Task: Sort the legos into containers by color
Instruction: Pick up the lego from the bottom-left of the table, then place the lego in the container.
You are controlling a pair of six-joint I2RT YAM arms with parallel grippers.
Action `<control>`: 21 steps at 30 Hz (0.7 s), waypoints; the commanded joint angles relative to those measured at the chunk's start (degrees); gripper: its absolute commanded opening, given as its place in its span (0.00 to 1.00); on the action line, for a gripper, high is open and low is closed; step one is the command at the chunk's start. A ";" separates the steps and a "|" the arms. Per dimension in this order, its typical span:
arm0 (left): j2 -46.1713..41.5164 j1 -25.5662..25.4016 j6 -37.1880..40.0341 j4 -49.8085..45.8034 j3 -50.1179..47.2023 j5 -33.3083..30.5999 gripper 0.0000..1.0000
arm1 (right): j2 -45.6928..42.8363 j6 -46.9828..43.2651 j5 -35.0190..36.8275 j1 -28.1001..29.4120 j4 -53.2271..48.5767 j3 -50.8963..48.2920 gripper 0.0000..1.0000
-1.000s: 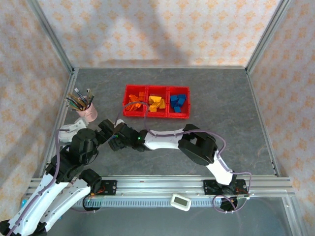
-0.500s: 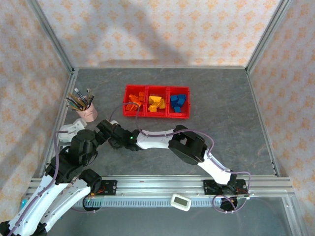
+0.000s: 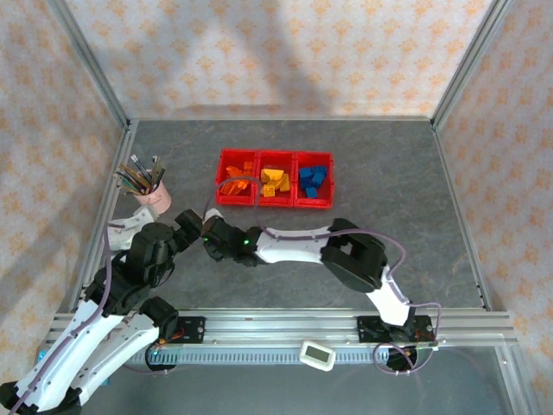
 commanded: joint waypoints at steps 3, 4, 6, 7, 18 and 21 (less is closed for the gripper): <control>3.22 0.47 5.15 6.27 2.38 2.22 0.99 | -13.05 6.69 4.54 -4.77 -1.07 -7.48 0.25; 3.98 0.54 6.09 7.86 2.29 3.16 0.99 | -15.07 7.66 5.41 -6.03 -1.75 -8.93 0.25; 5.50 0.54 7.72 10.90 1.97 4.73 0.99 | -18.37 9.13 7.05 -8.65 -3.37 -11.09 0.25; 6.47 0.51 8.27 12.33 1.77 5.28 0.99 | -19.99 9.87 8.01 -10.40 -4.15 -12.23 0.25; 17.73 0.50 10.62 28.10 -1.32 8.43 0.99 | -20.61 9.03 8.45 -30.64 -6.01 -12.06 0.25; 20.47 0.60 10.86 30.87 -1.84 9.07 0.99 | -16.29 7.63 11.50 -32.37 -6.36 -8.11 0.25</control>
